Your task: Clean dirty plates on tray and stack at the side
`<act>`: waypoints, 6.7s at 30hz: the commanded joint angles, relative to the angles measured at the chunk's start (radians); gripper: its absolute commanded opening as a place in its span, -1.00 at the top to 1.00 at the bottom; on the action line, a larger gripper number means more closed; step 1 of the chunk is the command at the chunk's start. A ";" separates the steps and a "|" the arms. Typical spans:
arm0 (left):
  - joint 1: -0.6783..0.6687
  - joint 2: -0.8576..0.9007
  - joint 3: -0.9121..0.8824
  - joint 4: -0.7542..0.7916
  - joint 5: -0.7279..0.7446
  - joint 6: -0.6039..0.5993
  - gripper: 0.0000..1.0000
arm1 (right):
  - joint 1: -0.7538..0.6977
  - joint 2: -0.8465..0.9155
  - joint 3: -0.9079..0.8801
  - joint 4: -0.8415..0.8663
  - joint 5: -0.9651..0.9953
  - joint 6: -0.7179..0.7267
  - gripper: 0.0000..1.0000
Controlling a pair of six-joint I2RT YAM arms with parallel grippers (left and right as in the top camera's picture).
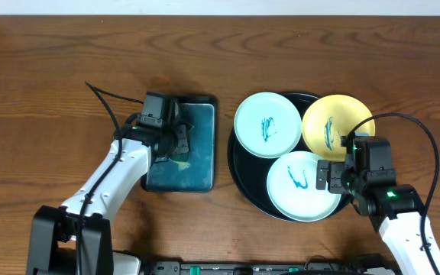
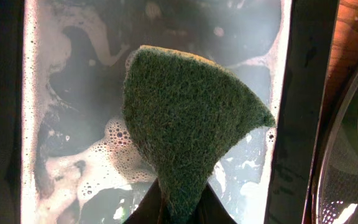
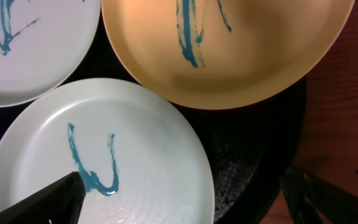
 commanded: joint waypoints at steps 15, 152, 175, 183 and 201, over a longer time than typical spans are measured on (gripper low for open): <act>0.000 0.048 -0.009 -0.005 0.005 -0.005 0.66 | 0.002 0.000 0.019 0.000 0.010 -0.009 -0.99; 0.162 -0.412 -0.011 0.099 0.309 -0.338 0.85 | 0.002 0.000 0.019 -0.004 0.010 -0.009 -0.99; 0.277 -0.255 -0.011 0.101 0.572 -0.335 0.85 | 0.002 0.000 0.019 -0.004 0.010 -0.009 -0.99; 0.277 -0.255 -0.011 0.101 0.572 -0.333 0.85 | 0.002 0.000 0.019 -0.004 0.010 -0.009 -0.98; 0.277 -0.255 -0.011 0.101 0.572 -0.333 0.85 | 0.002 0.000 0.019 -0.003 0.010 -0.009 -0.99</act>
